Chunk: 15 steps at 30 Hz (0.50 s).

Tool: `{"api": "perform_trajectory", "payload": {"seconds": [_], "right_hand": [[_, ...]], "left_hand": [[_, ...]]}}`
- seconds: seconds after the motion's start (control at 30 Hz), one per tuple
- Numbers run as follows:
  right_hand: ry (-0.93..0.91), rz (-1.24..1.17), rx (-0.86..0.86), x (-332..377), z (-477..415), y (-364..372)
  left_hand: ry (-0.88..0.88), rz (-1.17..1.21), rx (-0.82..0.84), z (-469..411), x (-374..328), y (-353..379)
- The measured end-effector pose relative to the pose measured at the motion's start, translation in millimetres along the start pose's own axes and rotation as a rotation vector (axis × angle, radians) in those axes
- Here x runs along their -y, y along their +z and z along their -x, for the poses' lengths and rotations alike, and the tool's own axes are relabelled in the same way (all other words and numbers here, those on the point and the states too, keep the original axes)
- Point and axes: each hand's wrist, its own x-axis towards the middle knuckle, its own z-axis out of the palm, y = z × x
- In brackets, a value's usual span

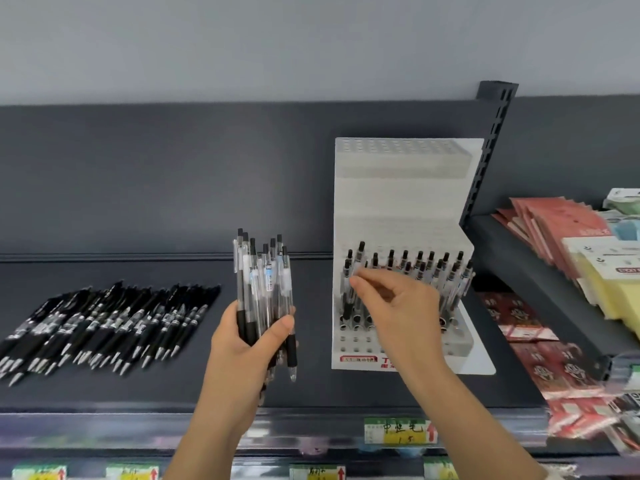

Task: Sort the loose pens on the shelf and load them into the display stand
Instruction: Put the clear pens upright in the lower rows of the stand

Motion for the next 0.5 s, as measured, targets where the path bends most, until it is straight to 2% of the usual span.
{"api": "perform_trajectory", "payload": {"seconds": [0.13, 0.2, 0.4, 0.5], "right_hand": [[0.033, 0.275, 0.138, -12, 0, 7], [0.056, 0.340, 0.168, -16, 2, 10], [0.099, 0.284, 0.169, -18, 3, 7], [0.065, 0.241, 0.116, -12, 7, 2]], "left_hand": [[-0.009, 0.001, 0.038, -4, 2, 2], [-0.019, -0.001, 0.049, -5, 4, 2], [-0.024, 0.005, 0.069, -3, 5, 5], [-0.012, -0.009, 0.082, -1, 3, 8]]}}
